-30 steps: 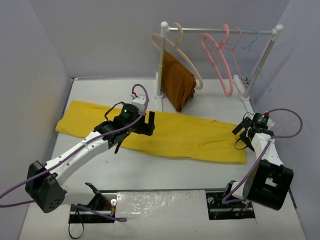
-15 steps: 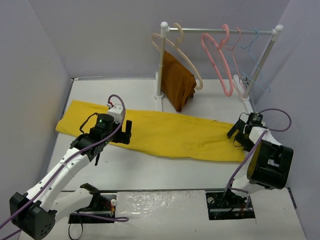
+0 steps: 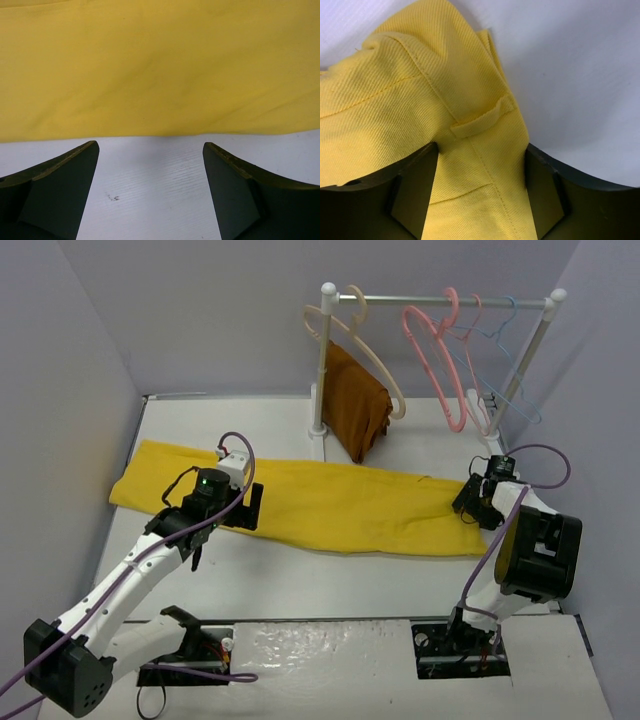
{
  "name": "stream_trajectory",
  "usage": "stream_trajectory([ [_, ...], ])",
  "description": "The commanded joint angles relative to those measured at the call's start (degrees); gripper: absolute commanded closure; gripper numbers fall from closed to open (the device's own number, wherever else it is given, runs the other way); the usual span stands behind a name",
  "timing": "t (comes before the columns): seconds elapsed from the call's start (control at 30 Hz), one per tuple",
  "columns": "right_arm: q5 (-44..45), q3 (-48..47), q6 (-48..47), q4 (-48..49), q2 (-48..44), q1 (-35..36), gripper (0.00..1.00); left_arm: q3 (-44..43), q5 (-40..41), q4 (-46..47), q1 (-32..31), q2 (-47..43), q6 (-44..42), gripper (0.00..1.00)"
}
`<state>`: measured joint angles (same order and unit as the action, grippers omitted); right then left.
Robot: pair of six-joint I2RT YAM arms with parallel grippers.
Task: Place the trousers on the hanger
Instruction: Fold the trousers at the center of the board.
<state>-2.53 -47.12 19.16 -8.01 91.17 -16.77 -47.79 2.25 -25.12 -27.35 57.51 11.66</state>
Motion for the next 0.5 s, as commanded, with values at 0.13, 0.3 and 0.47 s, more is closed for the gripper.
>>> stream_trajectory([
  [0.13, -4.08, 1.22, 0.93, -3.15, 7.41, 0.87, 0.96, -1.01, 2.20, 2.75, 0.57, -1.88, -1.32, 0.17],
  [0.3, -6.84, 0.37, 0.82, -4.23, 0.18, 2.10, 1.00, -0.96, 2.35, 2.82, 0.72, -1.82, -1.26, 0.17],
  [0.47, -3.23, -4.40, 4.34, -8.20, -12.23, 6.13, 1.00, -1.14, 2.41, 3.06, 0.81, -1.53, -0.91, 0.17],
])
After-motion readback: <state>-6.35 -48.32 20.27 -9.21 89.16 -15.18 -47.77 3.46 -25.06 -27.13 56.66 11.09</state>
